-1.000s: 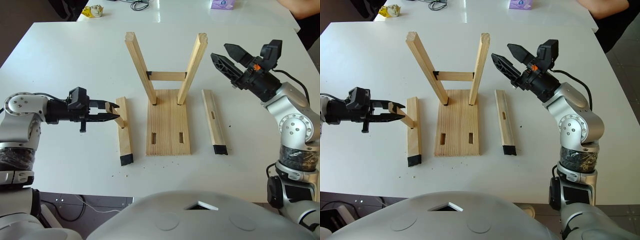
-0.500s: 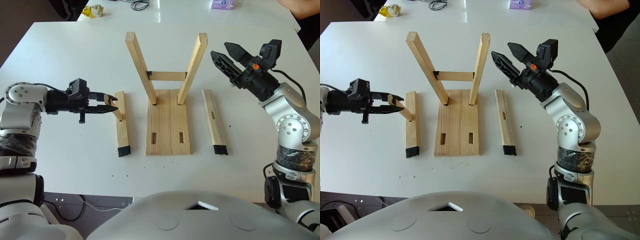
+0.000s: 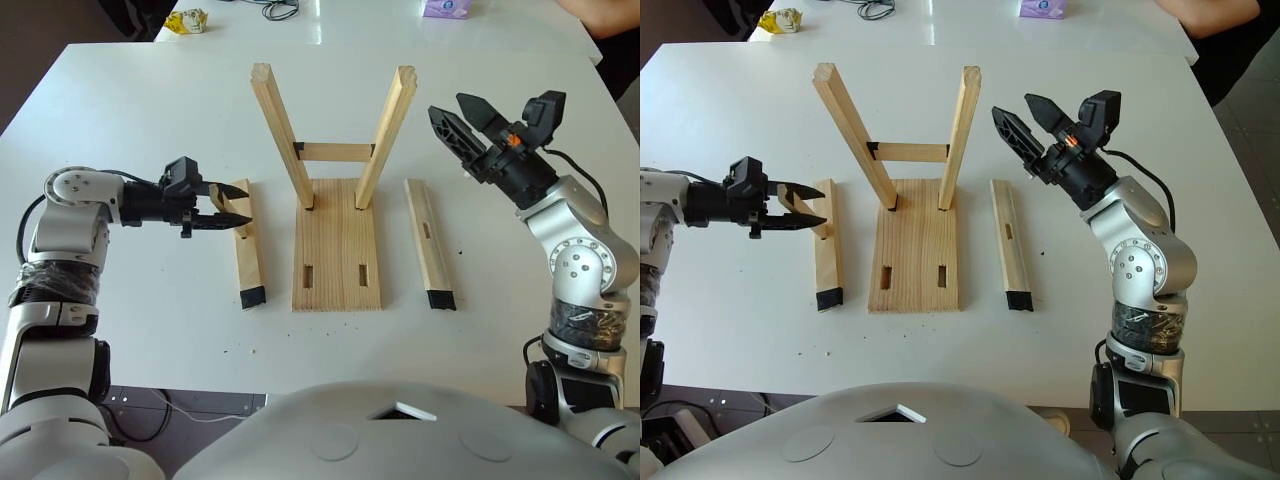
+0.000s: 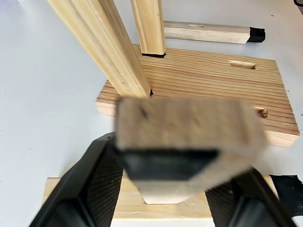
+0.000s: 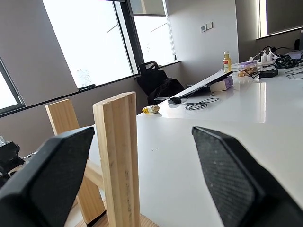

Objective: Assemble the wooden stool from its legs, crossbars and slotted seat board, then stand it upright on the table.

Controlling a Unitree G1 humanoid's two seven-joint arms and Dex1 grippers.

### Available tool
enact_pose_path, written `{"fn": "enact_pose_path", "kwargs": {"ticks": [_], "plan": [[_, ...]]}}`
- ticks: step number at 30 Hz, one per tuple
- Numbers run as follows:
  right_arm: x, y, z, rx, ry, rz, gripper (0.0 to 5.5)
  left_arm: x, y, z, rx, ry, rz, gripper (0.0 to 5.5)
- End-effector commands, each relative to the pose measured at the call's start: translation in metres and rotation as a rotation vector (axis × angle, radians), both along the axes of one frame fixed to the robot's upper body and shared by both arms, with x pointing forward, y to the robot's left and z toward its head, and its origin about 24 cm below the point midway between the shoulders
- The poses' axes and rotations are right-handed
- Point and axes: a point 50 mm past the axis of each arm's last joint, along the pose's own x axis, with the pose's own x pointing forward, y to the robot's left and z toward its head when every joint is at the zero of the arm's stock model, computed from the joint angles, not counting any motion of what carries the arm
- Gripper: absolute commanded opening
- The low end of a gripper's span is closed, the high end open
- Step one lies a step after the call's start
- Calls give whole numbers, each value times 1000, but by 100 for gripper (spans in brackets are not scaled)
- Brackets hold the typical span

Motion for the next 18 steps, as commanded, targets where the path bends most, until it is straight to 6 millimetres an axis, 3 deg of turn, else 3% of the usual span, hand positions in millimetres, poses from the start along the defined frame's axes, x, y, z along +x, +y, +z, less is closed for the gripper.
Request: {"fn": "enact_pose_path", "kwargs": {"ticks": [1, 10, 14, 18], "plan": [[0, -2, -3, 1, 9, -23, 381, 1, 3, 13, -19, -53, 42, 243], [-10, -6, -22, 7, 62, -61, 381, -23, -3, 42, -154, -91, 111, 243], [-13, -7, -22, 17, 63, -77, 381, -31, 2, 48, -210, -185, 287, 243], [-10, -6, -23, -1, 73, -53, 381, -57, -4, 47, -336, -277, 522, 243]]}}
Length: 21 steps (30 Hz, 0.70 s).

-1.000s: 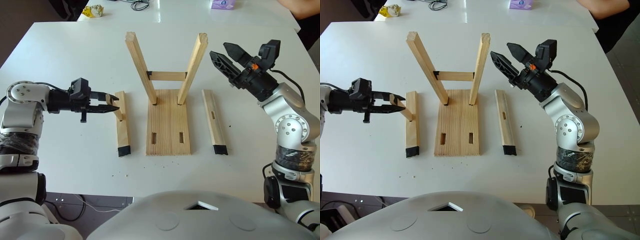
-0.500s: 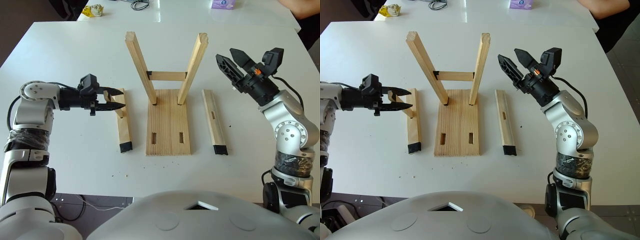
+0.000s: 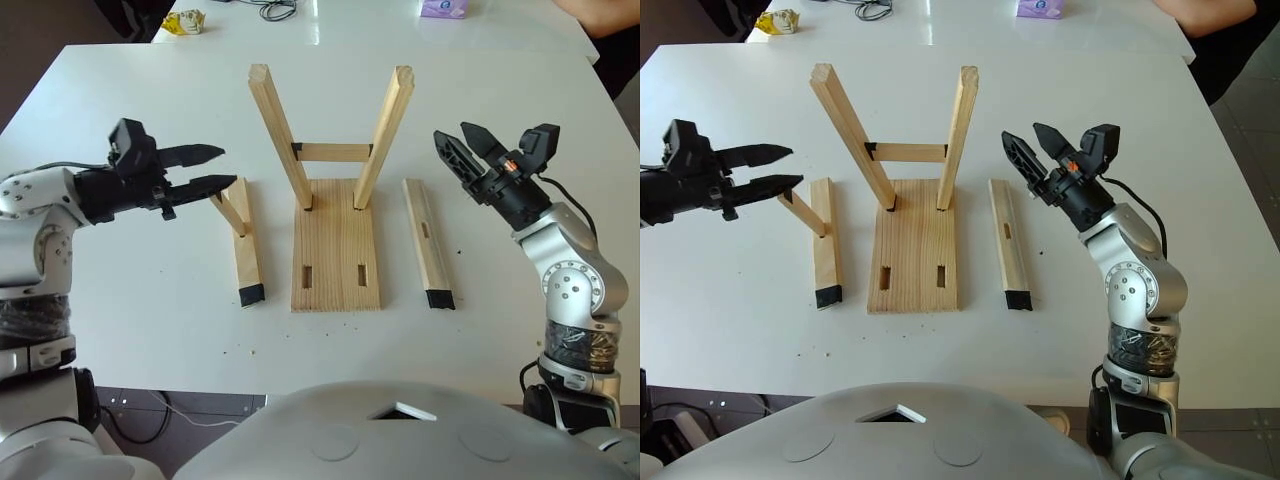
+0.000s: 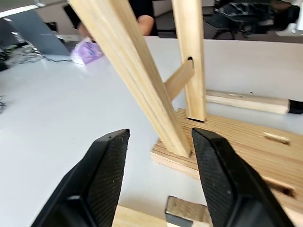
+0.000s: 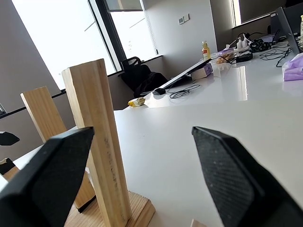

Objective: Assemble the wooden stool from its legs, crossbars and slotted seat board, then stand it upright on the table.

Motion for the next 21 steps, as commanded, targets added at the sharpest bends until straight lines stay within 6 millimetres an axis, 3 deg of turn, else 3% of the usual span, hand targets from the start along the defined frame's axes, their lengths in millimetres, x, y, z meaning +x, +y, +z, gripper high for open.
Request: {"fn": "enact_pose_path", "kwargs": {"ticks": [1, 5, 10, 14, 18, 21], "plan": [[6, -1, 3, -25, -1, 18, 381, -25, -12, -6, -131, -78, 254, 243], [17, -2, 8, -23, -14, 15, 381, -23, -41, -12, -241, -166, 560, 243], [25, 4, 11, -34, -20, 58, 381, -5, -63, -8, -373, -219, 826, 243], [29, 8, 13, -38, -26, 88, 381, -1, -65, 2, -403, -271, 931, 243], [30, 9, 9, -57, -9, 100, 381, -10, -66, 40, -491, -461, 940, 243], [27, 8, 5, -65, 3, 108, 381, -13, -69, 43, -478, -482, 954, 243]]}}
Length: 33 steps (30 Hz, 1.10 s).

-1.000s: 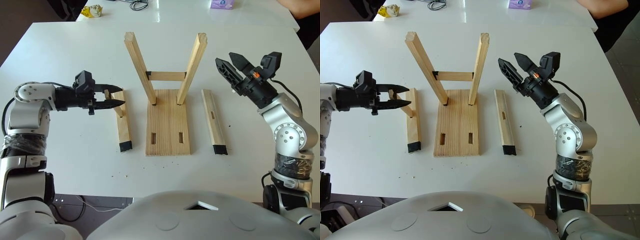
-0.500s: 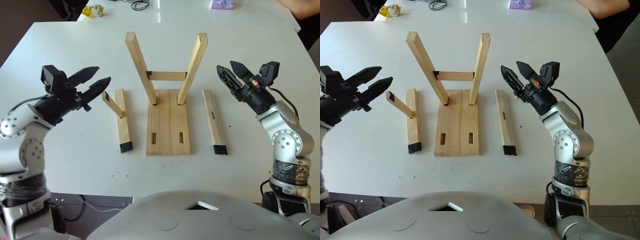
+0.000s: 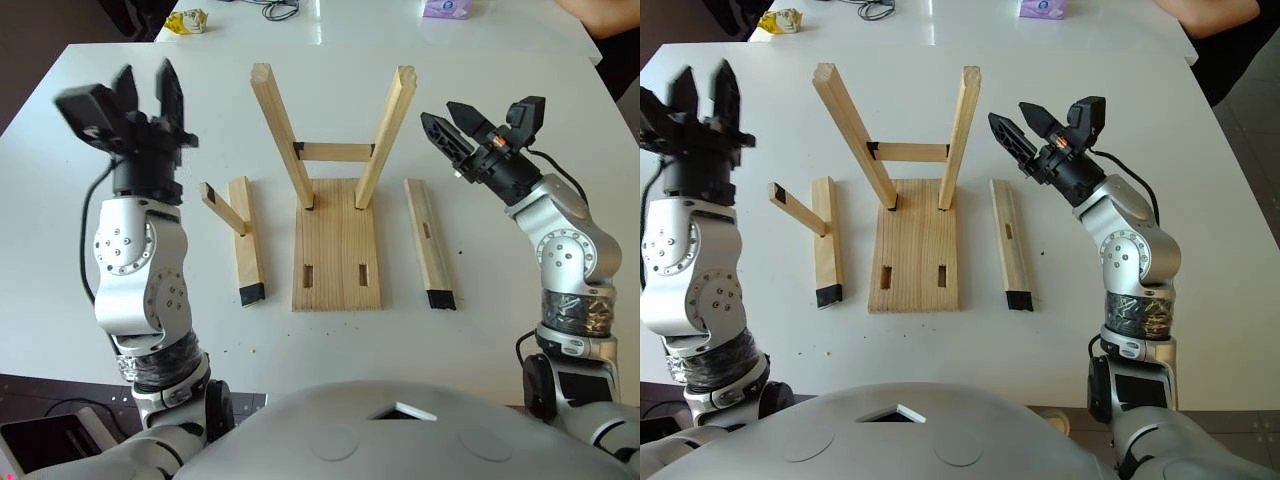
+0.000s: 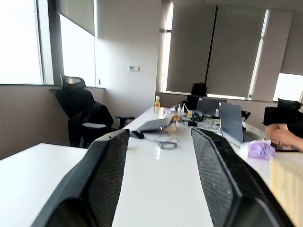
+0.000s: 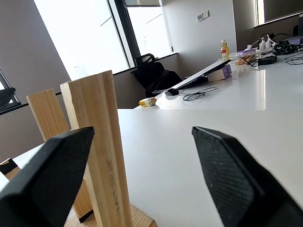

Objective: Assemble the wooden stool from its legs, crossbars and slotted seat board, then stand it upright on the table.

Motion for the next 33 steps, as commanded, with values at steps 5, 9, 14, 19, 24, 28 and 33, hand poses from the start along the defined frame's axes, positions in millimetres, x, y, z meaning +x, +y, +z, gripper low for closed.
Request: {"fn": "enact_pose_path", "kwargs": {"ticks": [5, 9, 14, 19, 24, 28, 33], "plan": [[6, 6, 0, -29, 20, 53, 381, -8, -3, -32, -26, 162, 98, 243], [7, 8, 1, -31, 24, 68, 381, -13, 0, -98, -95, 434, 131, 243], [5, 14, 2, -22, 28, 89, 381, -12, -7, -107, -123, 422, 85, 243], [-1, 17, 0, -2, 39, 94, 381, -11, -10, -67, -159, 204, 66, 243], [-4, 18, -4, -3, 58, 95, 381, -15, 1, -34, -161, 83, 121, 243], [-6, 19, -4, -2, 60, 93, 381, -13, 0, -17, -160, 30, 108, 243], [-7, 21, -5, 2, 60, 99, 381, -5, -12, -16, -174, 44, 51, 243]]}}
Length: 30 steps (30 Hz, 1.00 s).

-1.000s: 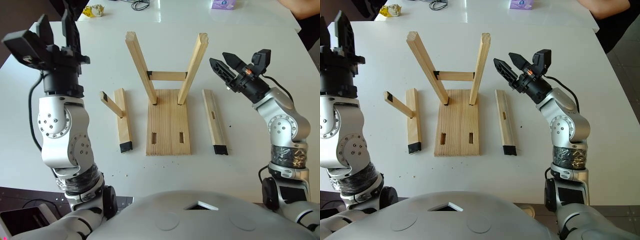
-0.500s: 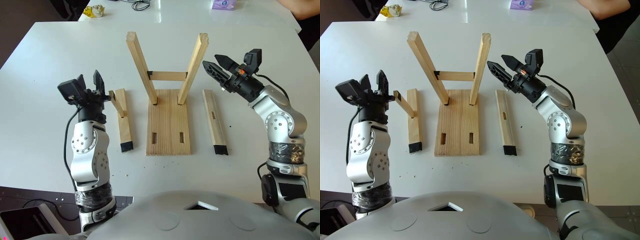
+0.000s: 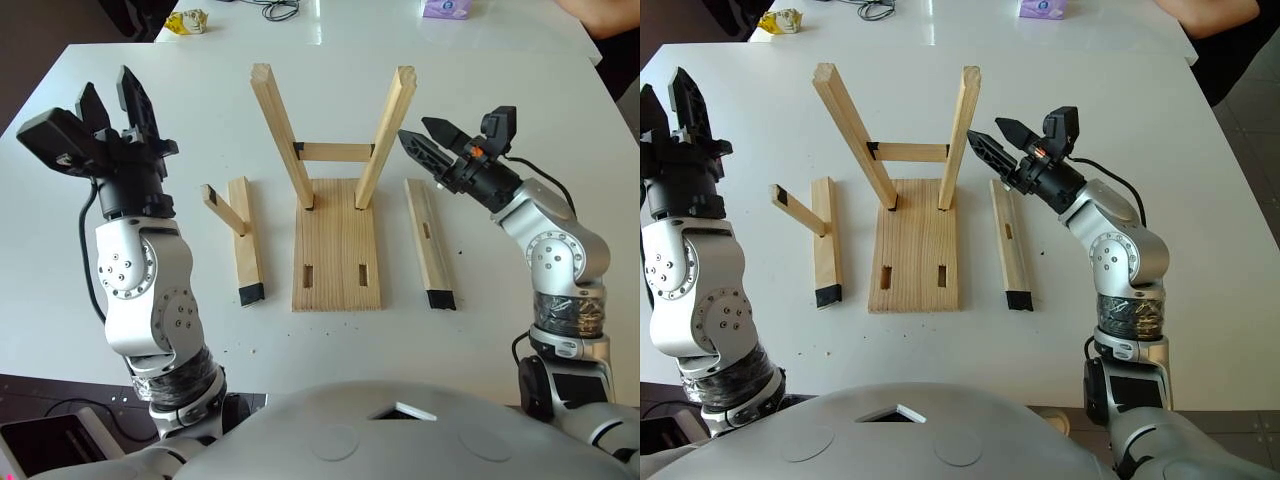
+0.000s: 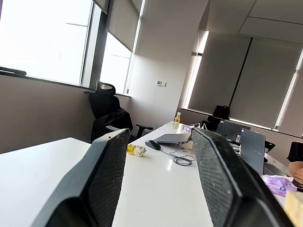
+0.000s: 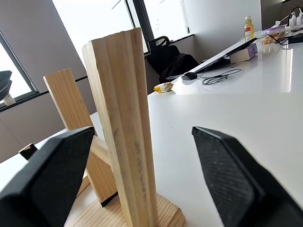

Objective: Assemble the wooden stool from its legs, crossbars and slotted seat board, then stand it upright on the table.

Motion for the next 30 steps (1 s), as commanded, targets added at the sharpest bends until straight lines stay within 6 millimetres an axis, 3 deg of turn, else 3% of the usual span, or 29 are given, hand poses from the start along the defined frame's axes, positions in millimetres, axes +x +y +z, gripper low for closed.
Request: {"fn": "enact_pose_path", "kwargs": {"ticks": [1, 3, 8, 10, 16, 23, 26, 28, 30], "plan": [[-1, 3, 0, -6, 4, 10, 381, 8, -11, -6, -9, 44, -43, 243], [-1, 3, 1, -7, 6, 13, 381, 8, -12, -22, -17, 119, -23, 243], [-2, 2, -2, -12, 19, 15, 381, 7, -12, -99, -14, 473, 22, 243], [-2, 4, -2, -10, 22, 19, 381, 6, -14, -111, -15, 538, 20, 243], [-4, 6, -3, 0, 28, 24, 381, 7, -16, -84, -27, 387, 12, 243], [-13, 3, -5, 10, 51, 20, 381, 0, -21, -11, -9, 38, -5, 243], [-25, -5, -9, 8, 75, -9, 381, -12, -17, 14, 7, -12, 55, 243], [-35, -16, -12, -5, 98, -57, 381, -20, -22, 11, 42, 72, 46, 243], [-43, -27, -14, -20, 116, -104, 381, -34, -33, -10, -19, 224, -7, 243]]}}
